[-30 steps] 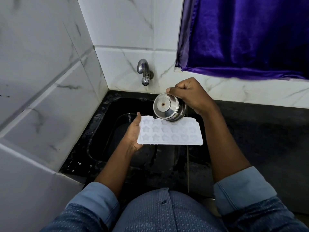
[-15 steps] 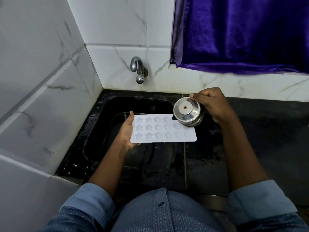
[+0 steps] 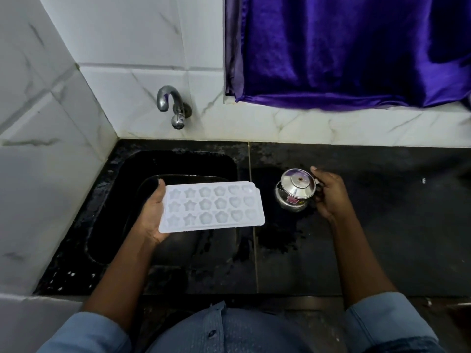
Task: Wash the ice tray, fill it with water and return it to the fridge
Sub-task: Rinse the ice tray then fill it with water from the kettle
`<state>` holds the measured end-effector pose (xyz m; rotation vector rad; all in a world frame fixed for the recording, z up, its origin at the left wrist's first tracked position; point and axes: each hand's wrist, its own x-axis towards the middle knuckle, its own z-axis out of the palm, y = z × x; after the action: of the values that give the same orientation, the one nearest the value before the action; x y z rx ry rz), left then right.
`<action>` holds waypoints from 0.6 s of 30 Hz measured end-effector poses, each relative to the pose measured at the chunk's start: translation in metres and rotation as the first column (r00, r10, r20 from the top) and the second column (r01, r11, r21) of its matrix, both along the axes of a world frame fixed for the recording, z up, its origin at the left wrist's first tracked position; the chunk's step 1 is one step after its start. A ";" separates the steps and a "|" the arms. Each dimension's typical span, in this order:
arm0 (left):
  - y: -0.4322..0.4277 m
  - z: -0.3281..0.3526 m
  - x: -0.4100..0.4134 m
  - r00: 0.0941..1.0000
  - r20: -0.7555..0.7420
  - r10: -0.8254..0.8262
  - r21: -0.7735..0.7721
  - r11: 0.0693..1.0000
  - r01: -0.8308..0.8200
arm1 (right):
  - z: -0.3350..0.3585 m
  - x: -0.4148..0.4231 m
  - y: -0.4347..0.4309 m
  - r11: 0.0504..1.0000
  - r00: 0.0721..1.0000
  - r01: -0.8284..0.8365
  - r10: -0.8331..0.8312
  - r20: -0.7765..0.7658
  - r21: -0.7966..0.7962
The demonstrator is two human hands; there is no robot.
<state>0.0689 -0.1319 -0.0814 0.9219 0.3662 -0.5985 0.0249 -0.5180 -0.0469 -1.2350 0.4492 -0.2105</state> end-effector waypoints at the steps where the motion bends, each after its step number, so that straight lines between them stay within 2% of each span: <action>1: -0.001 0.000 0.000 1.000 -0.006 0.006 0.013 1.000 -0.006 | -0.004 0.001 -0.004 0.999 1.000 0.019 -0.019 -0.009 0.036; 5: -0.001 0.000 -0.001 1.000 -0.025 -0.012 0.032 0.999 0.013 | -0.025 0.010 -0.014 0.986 0.995 0.098 -0.092 -0.046 0.134; 10: -0.011 -0.003 -0.005 0.999 -0.040 -0.024 0.045 0.999 0.026 | -0.055 0.036 -0.032 0.976 0.985 0.160 -0.147 -0.094 0.149; 18: -0.033 -0.014 -0.004 0.999 -0.053 -0.013 0.074 0.997 0.017 | -0.082 0.085 -0.050 0.979 0.990 0.098 -0.079 -0.113 0.181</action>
<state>0.0654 -0.1650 -0.0957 0.9822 0.4314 -0.6267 0.1095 -0.5676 -0.1289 -1.0466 0.6031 -0.1753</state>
